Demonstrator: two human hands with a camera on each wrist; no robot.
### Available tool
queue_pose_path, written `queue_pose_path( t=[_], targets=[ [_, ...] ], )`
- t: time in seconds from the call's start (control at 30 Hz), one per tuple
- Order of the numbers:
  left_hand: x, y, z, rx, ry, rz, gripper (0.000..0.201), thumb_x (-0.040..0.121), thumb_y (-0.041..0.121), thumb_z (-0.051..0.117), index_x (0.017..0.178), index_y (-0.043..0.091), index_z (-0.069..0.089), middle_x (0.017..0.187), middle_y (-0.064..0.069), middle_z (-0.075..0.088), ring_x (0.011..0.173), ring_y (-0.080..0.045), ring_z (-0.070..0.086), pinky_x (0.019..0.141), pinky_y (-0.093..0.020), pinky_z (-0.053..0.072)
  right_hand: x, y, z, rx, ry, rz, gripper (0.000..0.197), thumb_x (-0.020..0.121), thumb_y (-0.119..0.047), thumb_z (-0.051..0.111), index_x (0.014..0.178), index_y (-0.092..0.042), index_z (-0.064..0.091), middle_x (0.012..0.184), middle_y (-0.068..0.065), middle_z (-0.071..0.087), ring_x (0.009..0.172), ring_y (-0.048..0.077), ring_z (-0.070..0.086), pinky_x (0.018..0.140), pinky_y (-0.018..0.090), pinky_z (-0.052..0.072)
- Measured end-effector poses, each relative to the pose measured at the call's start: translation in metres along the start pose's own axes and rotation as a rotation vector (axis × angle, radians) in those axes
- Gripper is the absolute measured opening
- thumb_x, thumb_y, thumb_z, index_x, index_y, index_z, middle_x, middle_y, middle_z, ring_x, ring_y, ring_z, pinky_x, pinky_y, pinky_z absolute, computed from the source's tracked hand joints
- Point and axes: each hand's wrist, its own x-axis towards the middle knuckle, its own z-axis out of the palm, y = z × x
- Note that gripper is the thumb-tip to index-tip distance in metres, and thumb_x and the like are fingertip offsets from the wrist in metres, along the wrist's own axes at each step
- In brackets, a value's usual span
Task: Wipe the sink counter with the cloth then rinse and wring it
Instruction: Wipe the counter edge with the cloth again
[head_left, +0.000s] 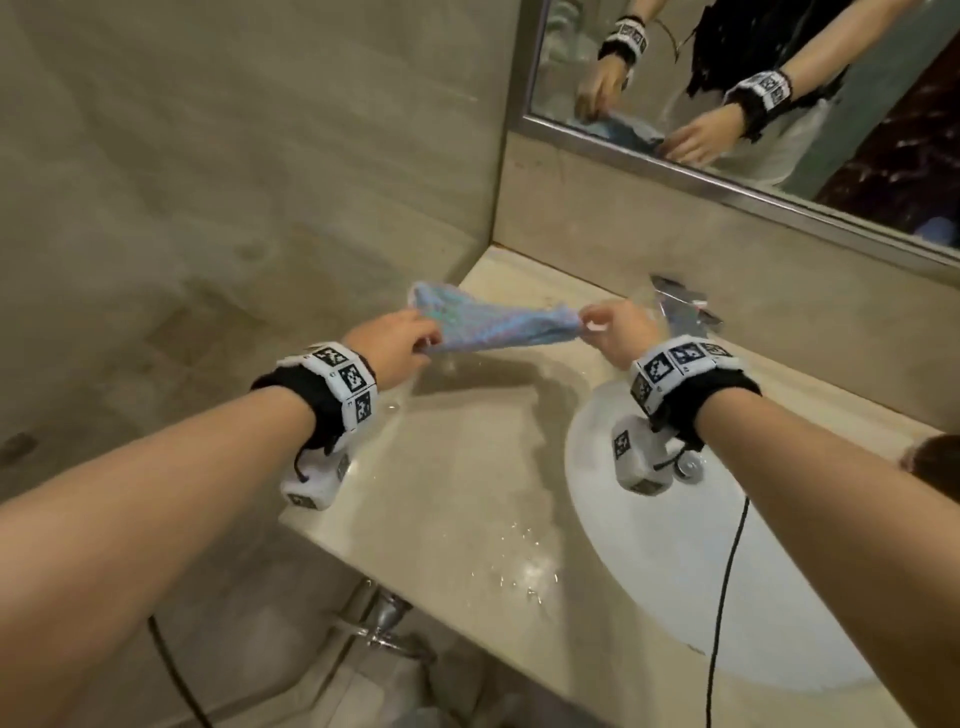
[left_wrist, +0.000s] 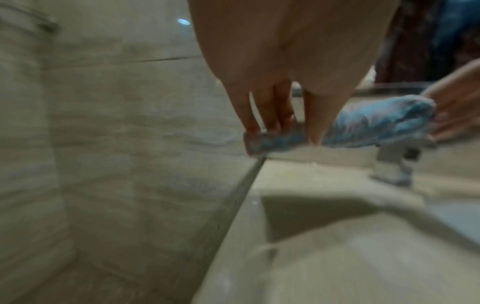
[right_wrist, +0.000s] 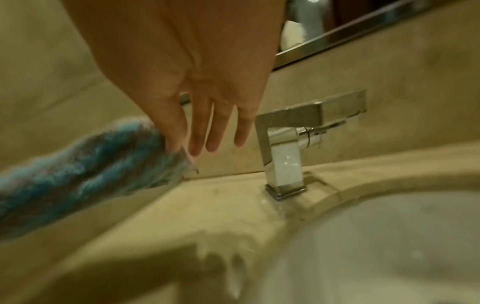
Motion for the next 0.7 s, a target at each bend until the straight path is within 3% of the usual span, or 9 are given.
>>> queue_pose_path(
  t=[0.03,0.07,0.13,0.33,0.43,0.53,0.6,0.7],
  targets=[
    [-0.008,-0.002,0.016,0.068,-0.179,0.017,0.032,0.086,0.019,0.059,0.118,0.018,0.060,0.118,-0.007,0.060,0.112,-0.026,0.057,0.089,-0.030,0.043,-0.007,0.009,0.010,-0.167,-0.164,0.003,0.030,0.090,0.000,0.052,0.116,-0.008,0.065,0.123,0.013,0.062,0.112,0.027,0.058,0.091,0.021,0.042],
    [-0.017,-0.002,0.032,0.135,-0.336,0.035,0.033,0.087,0.022,0.058,0.120,0.021,0.059,0.119,-0.005,0.060,0.113,-0.025,0.057,0.089,-0.029,0.043,-0.016,0.016,0.021,-0.300,-0.320,0.005,0.035,0.090,0.001,0.049,0.119,-0.012,0.064,0.130,0.013,0.058,0.119,0.028,0.055,0.097,0.025,0.040],
    [-0.033,0.000,0.057,0.192,-0.446,0.048,0.030,0.086,0.024,0.055,0.115,0.026,0.060,0.118,-0.004,0.060,0.112,-0.025,0.057,0.088,-0.028,0.043,-0.030,0.023,0.037,-0.382,-0.434,-0.010,0.040,0.090,0.002,0.045,0.122,-0.015,0.063,0.134,0.012,0.054,0.122,0.029,0.053,0.099,0.027,0.039],
    [-0.036,0.016,0.084,-0.032,-0.163,-0.071,0.031,0.086,0.018,0.056,0.117,0.013,0.062,0.121,-0.011,0.062,0.115,-0.028,0.056,0.097,-0.031,0.042,-0.044,0.024,0.070,-0.252,-0.300,-0.062,0.036,0.094,-0.008,0.042,0.123,-0.018,0.060,0.131,0.011,0.057,0.118,0.029,0.055,0.097,0.031,0.042],
    [-0.040,0.023,0.100,-0.042,-0.150,-0.045,0.034,0.087,0.018,0.055,0.120,0.009,0.059,0.124,-0.014,0.057,0.119,-0.031,0.052,0.100,-0.034,0.040,-0.049,0.016,0.093,-0.217,-0.330,-0.140,0.034,0.094,-0.015,0.048,0.127,-0.014,0.057,0.126,0.014,0.060,0.115,0.030,0.057,0.098,0.033,0.044],
    [-0.048,0.024,0.111,-0.023,-0.131,-0.043,0.034,0.089,0.020,0.055,0.121,0.008,0.058,0.129,-0.013,0.052,0.121,-0.031,0.050,0.103,-0.036,0.039,-0.054,0.013,0.102,-0.338,-0.397,-0.186,0.026,0.093,-0.018,0.050,0.111,-0.006,0.065,0.118,0.019,0.061,0.109,0.032,0.058,0.091,0.032,0.044],
    [-0.050,0.023,0.111,-0.019,-0.110,-0.050,0.035,0.089,0.022,0.054,0.122,0.010,0.057,0.128,-0.013,0.053,0.121,-0.031,0.049,0.102,-0.038,0.040,-0.058,0.015,0.101,-0.399,-0.311,-0.228,0.024,0.091,-0.018,0.052,0.104,-0.005,0.067,0.116,0.019,0.058,0.110,0.033,0.055,0.088,0.034,0.042],
    [-0.047,0.022,0.106,-0.038,-0.040,-0.101,0.034,0.091,0.020,0.052,0.122,0.009,0.057,0.128,-0.012,0.053,0.121,-0.030,0.049,0.101,-0.037,0.041,-0.062,0.020,0.098,-0.483,-0.073,-0.237,0.024,0.089,-0.010,0.051,0.110,-0.005,0.060,0.118,0.015,0.050,0.111,0.033,0.047,0.078,0.036,0.038]
  ],
)
